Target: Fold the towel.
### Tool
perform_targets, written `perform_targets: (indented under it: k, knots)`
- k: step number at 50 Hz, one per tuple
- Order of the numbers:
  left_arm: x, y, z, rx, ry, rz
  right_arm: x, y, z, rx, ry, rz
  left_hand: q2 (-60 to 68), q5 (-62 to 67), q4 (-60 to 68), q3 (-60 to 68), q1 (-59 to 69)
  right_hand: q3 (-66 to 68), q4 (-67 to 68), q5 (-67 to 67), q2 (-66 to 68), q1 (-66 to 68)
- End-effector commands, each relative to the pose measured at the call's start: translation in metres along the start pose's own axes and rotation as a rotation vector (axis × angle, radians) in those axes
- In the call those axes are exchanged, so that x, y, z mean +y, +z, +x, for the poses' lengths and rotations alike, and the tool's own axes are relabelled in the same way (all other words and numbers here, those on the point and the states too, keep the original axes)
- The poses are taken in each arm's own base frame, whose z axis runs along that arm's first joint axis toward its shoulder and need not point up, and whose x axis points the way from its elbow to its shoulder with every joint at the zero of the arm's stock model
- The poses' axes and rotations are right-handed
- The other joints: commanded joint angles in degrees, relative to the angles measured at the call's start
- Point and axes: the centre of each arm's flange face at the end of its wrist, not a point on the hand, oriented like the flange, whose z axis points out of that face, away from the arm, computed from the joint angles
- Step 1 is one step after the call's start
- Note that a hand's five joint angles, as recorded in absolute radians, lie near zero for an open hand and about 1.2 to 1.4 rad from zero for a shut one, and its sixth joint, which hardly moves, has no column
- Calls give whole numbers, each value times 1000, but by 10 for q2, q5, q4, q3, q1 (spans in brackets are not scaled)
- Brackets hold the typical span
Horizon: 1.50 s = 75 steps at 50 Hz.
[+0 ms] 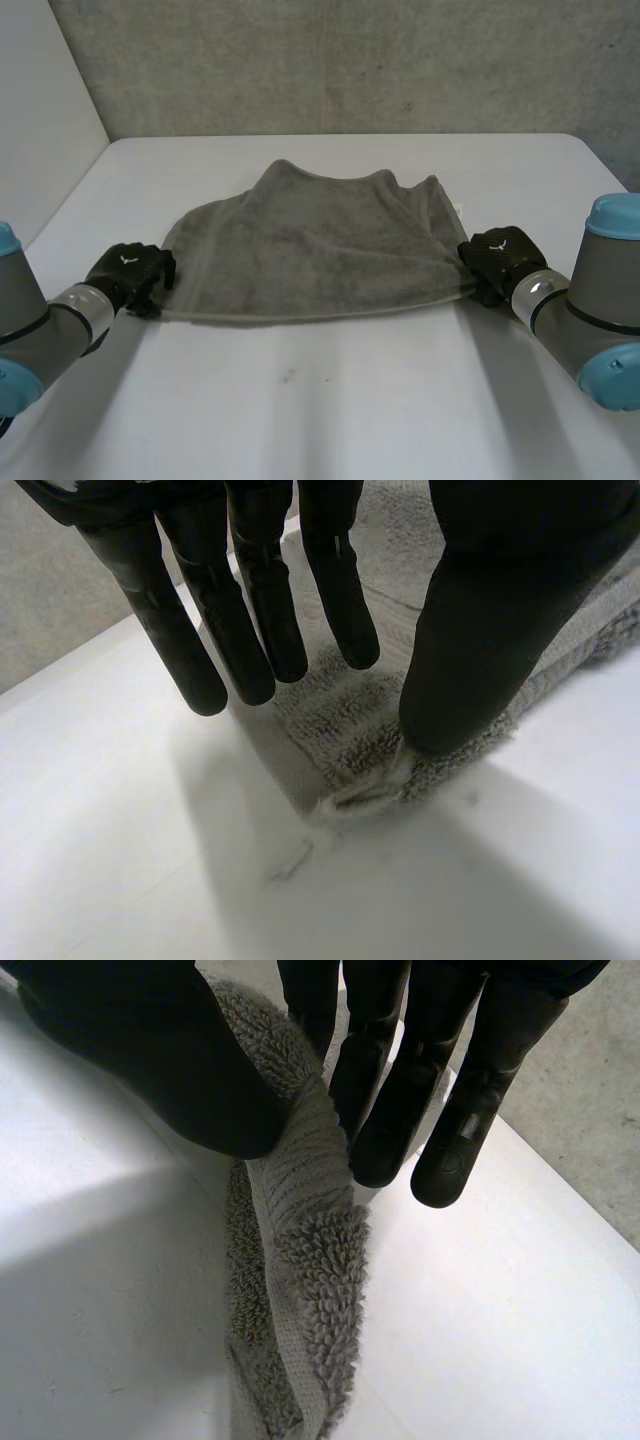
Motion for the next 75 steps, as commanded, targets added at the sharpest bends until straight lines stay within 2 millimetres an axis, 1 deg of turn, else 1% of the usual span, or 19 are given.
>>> perform_targets:
  k: [1,8,14,31,36,47,59,61,62,63,64,65,67,69,70,71,72,74,75]
  knots:
    - [-10,-25,1,-3,-9,1,0,0,0,-1,-1,1,-28,-28,-28,-28,-28,118,116,129,125,251]
    - [-2,-26,5,6,-13,-24,0,0,-2,-4,-6,1,-67,-67,-67,-67,-67,118,116,129,125,251]
    - [10,-15,6,14,-22,-53,0,-1,-3,-7,-6,-1,-64,-64,-63,-63,-63,118,116,129,125,251]
    - [15,5,2,18,-20,-51,0,-1,-3,-6,-6,-1,-33,-34,-33,-33,-33,118,116,129,125,251]
    - [11,11,-2,3,-7,-20,0,0,-3,-6,-8,-1,41,40,41,41,41,118,116,129,125,251]
    - [-7,17,-7,-16,10,43,1,-1,-3,-7,-8,-4,58,57,58,58,58,118,116,129,125,251]
    - [4,20,-2,3,8,11,1,-1,-3,-7,-8,-4,59,59,60,59,60,118,116,129,125,251]
    - [6,21,-1,5,7,6,1,-1,-3,-7,-9,-4,136,136,136,136,136,118,116,129,125,251]
    - [6,21,-1,5,7,6,1,-1,-3,-7,-9,-4,137,136,137,137,137,118,116,129,125,251]
    - [6,20,-1,7,5,2,1,0,-3,-6,-9,-3,228,228,228,228,229,118,116,129,125,251]
    - [6,20,-1,7,5,2,1,0,-3,-6,-9,-3,229,229,229,229,230,118,116,129,125,251]
    - [6,19,-1,7,4,-1,0,0,-3,-6,-9,-1,327,327,327,327,328,118,116,129,125,251]
    - [4,17,0,5,6,1,-1,0,-2,-3,-9,3,328,328,328,328,329,118,116,129,125,251]
    - [-12,10,-1,-6,24,42,-6,-2,3,9,-4,18,328,328,328,328,329,118,116,129,125,251]
    - [-12,10,-1,-6,24,43,-6,-2,3,9,-4,19,328,328,328,328,329,118,116,129,125,251]
    - [-23,4,-3,-23,35,68,-9,-4,3,9,-7,24,328,328,328,328,329,118,116,129,125,251]
    - [-23,3,-3,-23,35,68,-9,-4,3,9,-7,24,328,328,328,328,329,118,116,129,125,251]
    - [-40,-12,-9,-74,47,105,-21,-9,9,33,-16,48,328,328,328,328,329,118,116,129,125,251]
    - [-40,-12,-9,-75,47,105,-21,-9,9,33,-16,48,328,328,328,328,329,118,116,129,125,251]
